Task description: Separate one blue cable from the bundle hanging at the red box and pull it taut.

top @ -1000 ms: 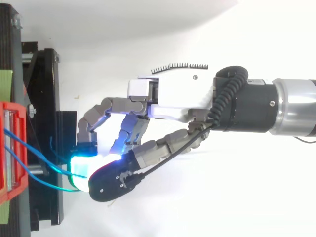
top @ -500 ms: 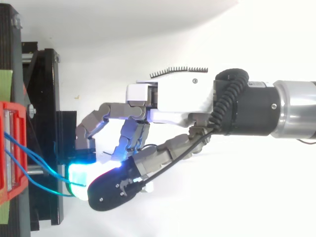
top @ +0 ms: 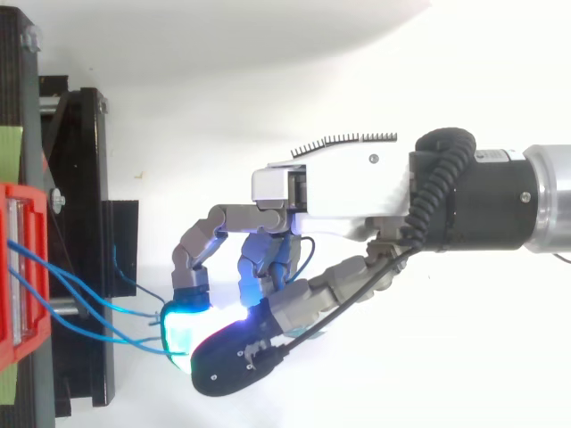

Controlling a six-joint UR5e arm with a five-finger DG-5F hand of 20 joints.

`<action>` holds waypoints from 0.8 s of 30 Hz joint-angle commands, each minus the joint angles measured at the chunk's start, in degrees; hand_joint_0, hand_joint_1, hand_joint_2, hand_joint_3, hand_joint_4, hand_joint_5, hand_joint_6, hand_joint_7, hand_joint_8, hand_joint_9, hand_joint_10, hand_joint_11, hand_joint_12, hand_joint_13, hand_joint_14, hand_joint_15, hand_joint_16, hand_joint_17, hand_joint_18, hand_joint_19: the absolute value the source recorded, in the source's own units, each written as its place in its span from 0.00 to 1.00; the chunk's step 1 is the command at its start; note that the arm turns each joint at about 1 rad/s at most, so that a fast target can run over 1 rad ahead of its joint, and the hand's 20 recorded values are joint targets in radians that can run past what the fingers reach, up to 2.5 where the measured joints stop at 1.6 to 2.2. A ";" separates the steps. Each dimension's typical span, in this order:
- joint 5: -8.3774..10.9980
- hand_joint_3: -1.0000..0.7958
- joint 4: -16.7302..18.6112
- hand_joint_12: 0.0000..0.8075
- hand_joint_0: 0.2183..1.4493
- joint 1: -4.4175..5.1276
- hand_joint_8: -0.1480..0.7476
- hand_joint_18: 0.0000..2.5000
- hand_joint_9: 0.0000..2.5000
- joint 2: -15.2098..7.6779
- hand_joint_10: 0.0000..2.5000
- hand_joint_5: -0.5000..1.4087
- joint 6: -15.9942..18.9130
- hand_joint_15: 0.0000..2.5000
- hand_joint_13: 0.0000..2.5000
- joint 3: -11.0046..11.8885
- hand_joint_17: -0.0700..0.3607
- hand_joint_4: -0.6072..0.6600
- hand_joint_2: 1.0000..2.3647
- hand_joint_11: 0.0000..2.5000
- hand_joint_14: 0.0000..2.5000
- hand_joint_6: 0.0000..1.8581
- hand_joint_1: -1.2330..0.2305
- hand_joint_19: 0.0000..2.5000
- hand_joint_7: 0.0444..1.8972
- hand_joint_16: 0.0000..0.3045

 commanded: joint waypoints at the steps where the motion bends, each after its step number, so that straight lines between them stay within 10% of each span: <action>1: -0.07 0.43 -0.11 0.43 0.36 -0.04 0.54 0.44 0.40 -0.03 0.32 0.13 0.05 0.65 0.59 0.08 0.38 0.66 0.01 0.58 0.00 0.48 0.36 0.29 0.44 0.13; 24: 0.11 0.28 -1.16 0.43 0.28 -0.13 0.54 0.44 0.40 1.64 0.30 0.13 0.05 0.66 0.60 0.08 0.39 0.67 0.00 0.58 0.00 0.47 0.43 0.31 0.44 0.14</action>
